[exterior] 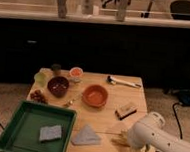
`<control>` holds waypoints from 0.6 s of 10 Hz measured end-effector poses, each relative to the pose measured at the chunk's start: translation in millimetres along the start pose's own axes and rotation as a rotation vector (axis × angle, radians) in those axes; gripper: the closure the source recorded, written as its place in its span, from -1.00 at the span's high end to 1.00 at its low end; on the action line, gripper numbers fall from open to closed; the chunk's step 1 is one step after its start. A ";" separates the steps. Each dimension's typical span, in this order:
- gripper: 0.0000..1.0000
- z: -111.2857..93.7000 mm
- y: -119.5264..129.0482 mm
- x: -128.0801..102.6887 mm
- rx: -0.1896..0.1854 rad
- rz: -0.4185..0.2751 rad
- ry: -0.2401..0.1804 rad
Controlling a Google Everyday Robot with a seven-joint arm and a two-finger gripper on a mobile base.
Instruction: Place banana in red bowl
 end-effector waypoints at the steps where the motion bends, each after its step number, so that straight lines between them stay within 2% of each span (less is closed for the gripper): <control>1: 0.43 0.5 -0.1 0.9 0.000 0.000 -0.001; 4: 0.04 1.0 1.1 5.4 0.000 0.003 -0.004; 6: -0.04 0.8 1.7 7.6 0.001 0.003 -0.007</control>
